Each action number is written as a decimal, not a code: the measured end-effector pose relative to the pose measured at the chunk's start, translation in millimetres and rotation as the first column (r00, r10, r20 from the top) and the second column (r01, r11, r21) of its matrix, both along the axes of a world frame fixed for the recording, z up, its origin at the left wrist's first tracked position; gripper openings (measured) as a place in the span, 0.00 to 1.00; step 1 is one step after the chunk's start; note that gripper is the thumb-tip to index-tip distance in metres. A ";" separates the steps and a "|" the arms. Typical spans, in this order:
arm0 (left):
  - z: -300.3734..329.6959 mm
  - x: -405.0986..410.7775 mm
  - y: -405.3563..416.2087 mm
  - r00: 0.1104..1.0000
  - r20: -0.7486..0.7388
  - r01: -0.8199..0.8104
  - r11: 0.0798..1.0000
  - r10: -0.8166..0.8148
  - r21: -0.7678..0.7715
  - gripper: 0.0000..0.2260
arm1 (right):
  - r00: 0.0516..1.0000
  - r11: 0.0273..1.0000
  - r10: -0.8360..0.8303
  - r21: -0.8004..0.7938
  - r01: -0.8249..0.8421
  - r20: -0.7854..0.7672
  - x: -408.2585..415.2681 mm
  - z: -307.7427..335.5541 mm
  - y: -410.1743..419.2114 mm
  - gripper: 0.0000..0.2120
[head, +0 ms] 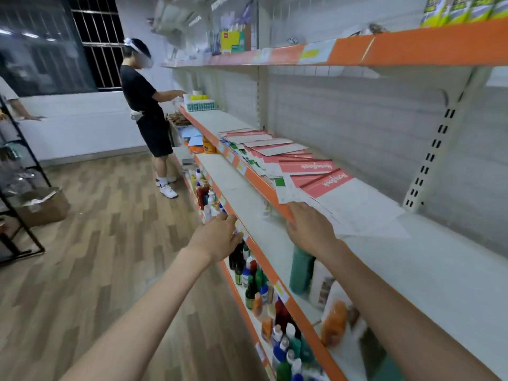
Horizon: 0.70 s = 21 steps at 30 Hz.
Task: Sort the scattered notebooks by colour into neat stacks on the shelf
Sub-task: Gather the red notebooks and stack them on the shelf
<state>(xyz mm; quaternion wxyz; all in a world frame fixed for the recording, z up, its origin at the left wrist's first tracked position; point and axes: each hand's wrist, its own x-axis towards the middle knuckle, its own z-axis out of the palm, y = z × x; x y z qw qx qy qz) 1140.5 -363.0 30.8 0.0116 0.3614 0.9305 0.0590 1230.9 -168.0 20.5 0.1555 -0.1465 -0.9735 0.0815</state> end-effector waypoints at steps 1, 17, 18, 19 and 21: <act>3.2 -14.1 11.7 1.000 -0.010 0.017 1.000 -0.017 0.001 0.20 | 1.000 1.000 -0.020 -0.008 0.020 -0.008 -12.6 2.4 9.4 0.19; 6.5 -109.9 214.1 0.911 -0.078 0.411 0.909 -0.406 0.074 0.19 | 0.903 0.904 -0.425 -0.032 0.427 0.063 -54.2 10.3 149.9 0.22; 4.9 -110.9 226.0 0.891 -0.086 0.451 0.890 -0.445 0.066 0.18 | 0.884 0.884 -0.462 -0.039 0.465 0.074 -51.2 9.0 155.1 0.22; 3.8 -111.9 237.6 0.870 -0.091 0.491 0.869 -0.485 0.062 0.18 | 0.864 0.864 -0.497 -0.042 0.501 0.080 -48.2 7.7 159.9 0.22; 3.1 -115.5 258.8 0.826 -0.086 0.563 0.825 -0.557 0.055 0.18 | 0.820 0.819 -0.567 -0.050 0.571 0.077 -42.8 6.6 168.2 0.21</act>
